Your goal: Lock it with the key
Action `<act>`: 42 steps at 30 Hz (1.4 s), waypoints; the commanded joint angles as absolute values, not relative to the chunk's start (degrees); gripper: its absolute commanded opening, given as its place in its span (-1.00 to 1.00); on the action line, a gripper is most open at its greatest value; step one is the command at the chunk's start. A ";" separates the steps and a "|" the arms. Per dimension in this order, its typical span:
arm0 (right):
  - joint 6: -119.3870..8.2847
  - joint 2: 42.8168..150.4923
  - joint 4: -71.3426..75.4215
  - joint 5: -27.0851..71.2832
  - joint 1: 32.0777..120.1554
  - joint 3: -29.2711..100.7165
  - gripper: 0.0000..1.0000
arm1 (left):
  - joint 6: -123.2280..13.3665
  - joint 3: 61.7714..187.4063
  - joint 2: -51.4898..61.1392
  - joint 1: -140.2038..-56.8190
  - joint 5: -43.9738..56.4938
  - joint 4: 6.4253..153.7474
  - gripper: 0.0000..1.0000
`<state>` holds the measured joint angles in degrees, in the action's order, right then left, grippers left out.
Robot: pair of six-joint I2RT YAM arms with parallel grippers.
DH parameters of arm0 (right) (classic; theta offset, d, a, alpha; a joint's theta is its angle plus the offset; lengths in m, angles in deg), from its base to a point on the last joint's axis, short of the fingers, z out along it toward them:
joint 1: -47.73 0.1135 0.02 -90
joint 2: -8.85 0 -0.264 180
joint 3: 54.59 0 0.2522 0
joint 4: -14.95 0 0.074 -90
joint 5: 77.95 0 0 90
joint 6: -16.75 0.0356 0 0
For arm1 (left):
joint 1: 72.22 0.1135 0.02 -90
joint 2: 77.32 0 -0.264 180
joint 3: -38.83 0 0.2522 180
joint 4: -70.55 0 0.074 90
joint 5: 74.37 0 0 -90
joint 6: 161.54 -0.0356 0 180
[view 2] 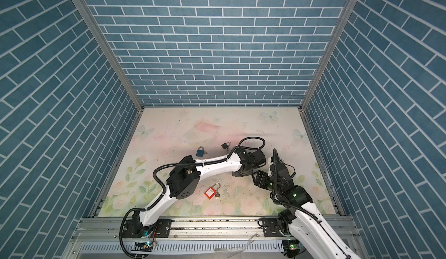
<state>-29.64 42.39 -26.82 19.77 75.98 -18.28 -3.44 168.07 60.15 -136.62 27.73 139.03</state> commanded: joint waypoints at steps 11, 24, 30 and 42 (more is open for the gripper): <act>-31.61 40.55 -26.34 14.02 76.21 -12.47 0.42 | -13.23 154.68 48.86 -135.48 34.34 126.20 -1.00; -35.23 41.34 -24.69 14.63 74.12 -0.95 0.47 | -52.33 110.46 14.07 -127.64 21.17 67.67 -1.00; -37.42 44.02 -23.09 28.35 72.87 1.51 0.49 | -76.73 98.64 4.03 -127.28 12.78 54.96 -1.00; -33.99 49.88 -22.93 51.37 72.83 -1.12 0.39 | -104.19 90.05 0.05 -130.88 4.87 51.25 -1.00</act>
<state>-35.78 48.62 -23.48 43.38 72.90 0.10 -94.34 91.26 -0.59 -129.67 5.48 54.33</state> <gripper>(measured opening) 0.700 0.230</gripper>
